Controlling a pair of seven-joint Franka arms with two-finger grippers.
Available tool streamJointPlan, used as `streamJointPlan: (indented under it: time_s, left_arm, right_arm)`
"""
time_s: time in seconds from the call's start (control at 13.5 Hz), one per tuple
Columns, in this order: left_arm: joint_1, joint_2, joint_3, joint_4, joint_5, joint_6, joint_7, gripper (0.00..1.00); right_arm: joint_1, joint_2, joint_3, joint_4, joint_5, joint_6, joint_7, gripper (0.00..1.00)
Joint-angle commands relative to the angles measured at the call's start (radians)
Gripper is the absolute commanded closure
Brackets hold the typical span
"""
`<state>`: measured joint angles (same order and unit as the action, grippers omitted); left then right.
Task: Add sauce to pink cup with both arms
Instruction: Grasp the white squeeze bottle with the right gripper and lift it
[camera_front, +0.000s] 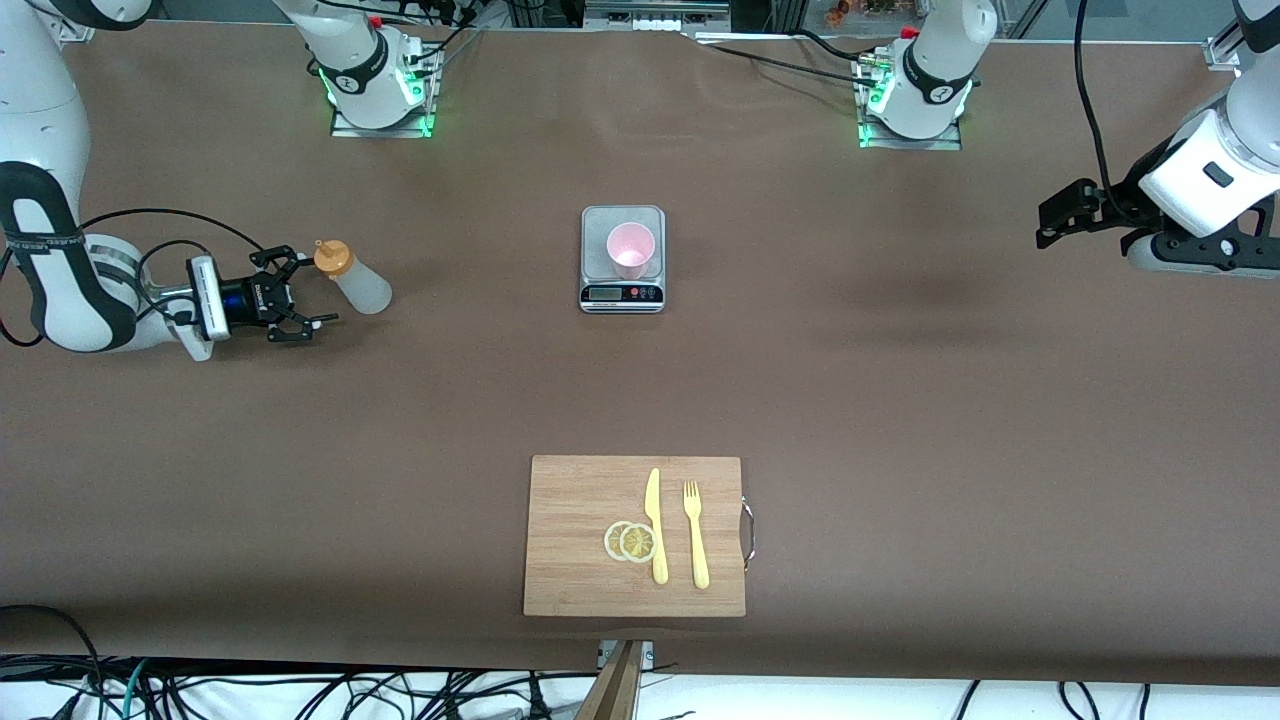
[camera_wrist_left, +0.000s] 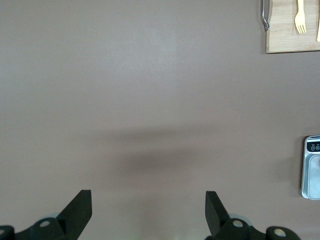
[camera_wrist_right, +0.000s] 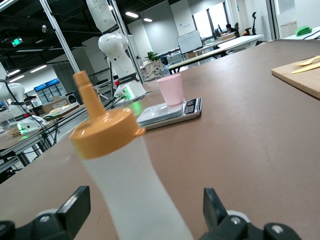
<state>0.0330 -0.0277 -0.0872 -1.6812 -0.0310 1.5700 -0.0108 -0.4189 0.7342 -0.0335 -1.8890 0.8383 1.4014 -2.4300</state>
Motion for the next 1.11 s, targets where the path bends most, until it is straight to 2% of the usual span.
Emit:
streamJointPlan:
  time_s: [0.0,0.59,1.03]
  left_arm:
    - [0.005,-0.003,0.003,-0.006,-0.003,0.002,0.020,0.00]
    - [0.007,0.000,0.004,-0.009,-0.001,0.002,0.020,0.00]
    - [0.007,0.000,0.001,-0.011,-0.001,0.002,0.017,0.00]
  right_arm:
    - [-0.011,0.019,-0.002,-0.036,-0.002,0.002,-0.073,0.00]
    - [0.002,0.025,-0.005,-0.123,0.013,0.042,-0.118,0.00]
    - [0.009,0.017,0.018,-0.114,0.056,0.034,-0.118,0.00]
